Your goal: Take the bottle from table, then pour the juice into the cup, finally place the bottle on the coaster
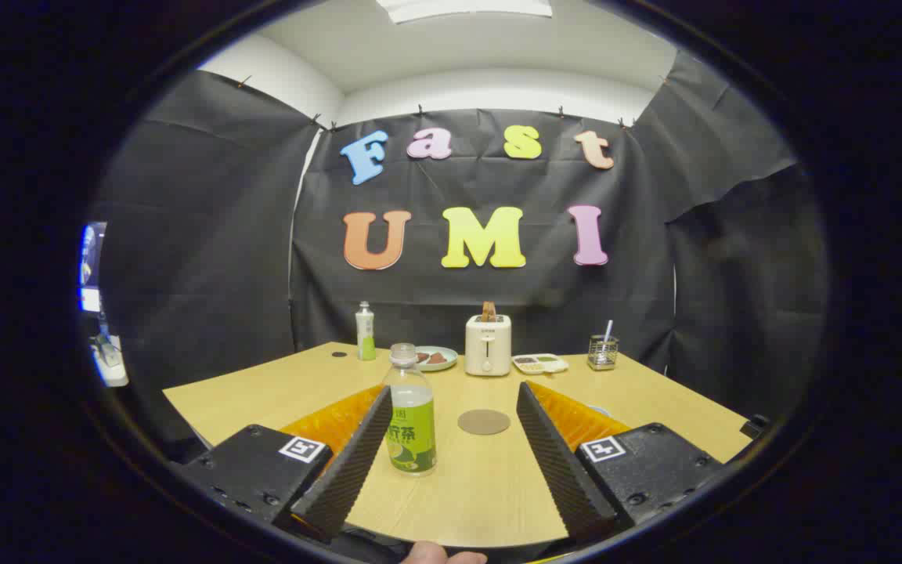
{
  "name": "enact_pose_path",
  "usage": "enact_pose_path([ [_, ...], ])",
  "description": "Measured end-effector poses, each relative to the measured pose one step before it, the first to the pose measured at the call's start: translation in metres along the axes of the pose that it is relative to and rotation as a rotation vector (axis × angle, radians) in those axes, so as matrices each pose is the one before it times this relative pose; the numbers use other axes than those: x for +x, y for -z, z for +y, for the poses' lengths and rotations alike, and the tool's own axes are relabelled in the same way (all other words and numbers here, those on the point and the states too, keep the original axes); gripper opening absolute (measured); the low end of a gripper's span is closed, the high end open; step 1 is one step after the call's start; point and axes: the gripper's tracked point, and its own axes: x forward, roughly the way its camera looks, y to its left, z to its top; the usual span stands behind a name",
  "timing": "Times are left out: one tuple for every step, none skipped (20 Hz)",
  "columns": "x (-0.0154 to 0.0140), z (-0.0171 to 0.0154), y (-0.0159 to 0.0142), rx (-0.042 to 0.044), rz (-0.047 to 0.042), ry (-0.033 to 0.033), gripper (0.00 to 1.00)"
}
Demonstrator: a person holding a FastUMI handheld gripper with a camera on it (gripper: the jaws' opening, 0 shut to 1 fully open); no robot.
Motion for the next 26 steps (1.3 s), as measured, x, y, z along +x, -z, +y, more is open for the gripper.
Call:
enact_pose_path([
  [0.00048,0.00076,0.00030,-0.00037,-0.00074,-0.00235,1.00],
  [0.00066,0.00133,0.00058,0.00107,0.00242,-0.00312,1.00],
  [0.00037,0.00109,0.00193,-0.00016,0.00414,-0.00235,1.00],
  [0.00056,0.00158,-0.00015,-0.00213,0.00170,-0.00310,1.00],
  [-0.00058,0.00153,0.00126,-0.00360,0.00180,-0.00266,1.00],
  [0.00056,0.00046,-0.00033,-0.00417,0.00249,0.00018,1.00],
  [0.00040,0.00009,0.00213,-0.00091,0.00284,-0.00068,1.00],
  [0.00089,0.00141,0.00078,0.00147,0.00255,-0.00349,1.00],
  [0.00080,0.00170,0.00130,0.00165,0.00334,-0.00398,1.00],
  [0.00139,0.00147,0.00049,-0.00090,0.00203,-0.00512,1.00],
  [-0.00002,0.00068,0.00131,-0.00193,0.00265,-0.00095,1.00],
  [0.00076,-0.00026,0.00037,-0.00161,0.00216,0.00093,1.00],
  [0.00117,0.00074,0.00146,0.00117,0.00250,0.00102,1.00],
  [0.00187,-0.00005,0.00126,0.00339,0.00667,-0.00005,1.00],
  [0.00139,0.00181,0.00144,0.00248,0.00353,-0.00148,1.00],
  [0.00201,0.00113,0.00058,0.00188,0.00133,0.00055,1.00],
  [0.00076,0.00177,0.00268,-0.00023,0.00261,-0.00065,1.00],
  [0.00191,0.00137,0.00105,-0.00353,0.00197,0.00339,1.00],
  [0.00236,0.00102,0.00294,-0.00613,0.00627,0.00413,1.00],
  [0.00233,0.00254,0.00249,-0.00617,0.00687,-0.00063,1.00],
  [0.00260,0.00306,0.00407,-0.00384,0.01030,0.00128,1.00],
  [0.00250,0.00212,0.00300,-0.00214,0.00694,0.00293,1.00],
  [0.00263,0.00158,0.00484,0.00193,0.00828,0.00424,1.00],
  [0.00406,0.00308,0.00349,0.00129,0.01045,-0.00148,1.00],
  [0.00474,0.00366,0.00722,-0.00314,0.01603,-0.00209,1.00],
  [0.00604,0.00212,0.00589,-0.00620,0.02085,0.00227,1.00],
])
